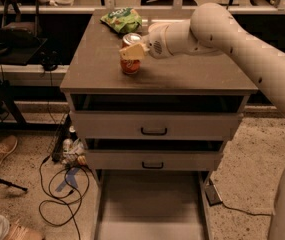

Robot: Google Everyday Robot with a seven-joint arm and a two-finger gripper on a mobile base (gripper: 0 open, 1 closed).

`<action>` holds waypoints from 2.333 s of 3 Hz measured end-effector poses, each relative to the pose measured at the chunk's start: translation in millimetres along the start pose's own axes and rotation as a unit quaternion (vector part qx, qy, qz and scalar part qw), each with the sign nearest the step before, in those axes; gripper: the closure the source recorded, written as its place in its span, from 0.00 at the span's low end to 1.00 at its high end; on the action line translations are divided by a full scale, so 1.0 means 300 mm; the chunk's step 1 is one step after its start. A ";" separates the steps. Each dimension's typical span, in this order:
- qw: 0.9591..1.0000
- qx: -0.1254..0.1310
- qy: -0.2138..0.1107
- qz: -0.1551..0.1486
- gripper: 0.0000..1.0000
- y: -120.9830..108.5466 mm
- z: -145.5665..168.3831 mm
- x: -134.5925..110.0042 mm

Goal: Place coke can into bottom drawer

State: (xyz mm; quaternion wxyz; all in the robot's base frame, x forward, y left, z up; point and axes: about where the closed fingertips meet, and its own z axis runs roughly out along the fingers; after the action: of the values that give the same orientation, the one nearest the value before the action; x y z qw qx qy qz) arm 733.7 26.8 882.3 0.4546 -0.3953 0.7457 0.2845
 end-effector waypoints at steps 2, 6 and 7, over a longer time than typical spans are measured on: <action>1.000 0.000 0.000 0.000 1.00 0.000 0.000 0.000; 1.000 0.000 0.000 0.000 0.61 0.000 0.000 0.000; 1.000 0.000 0.000 0.000 0.38 0.000 0.000 0.000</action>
Offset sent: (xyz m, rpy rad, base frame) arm -0.2275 -0.2006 0.0811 -0.1176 -0.1054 -0.0719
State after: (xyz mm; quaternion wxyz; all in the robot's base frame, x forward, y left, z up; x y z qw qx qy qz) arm 733.6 26.7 882.3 0.4546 -0.3954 0.7457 0.2845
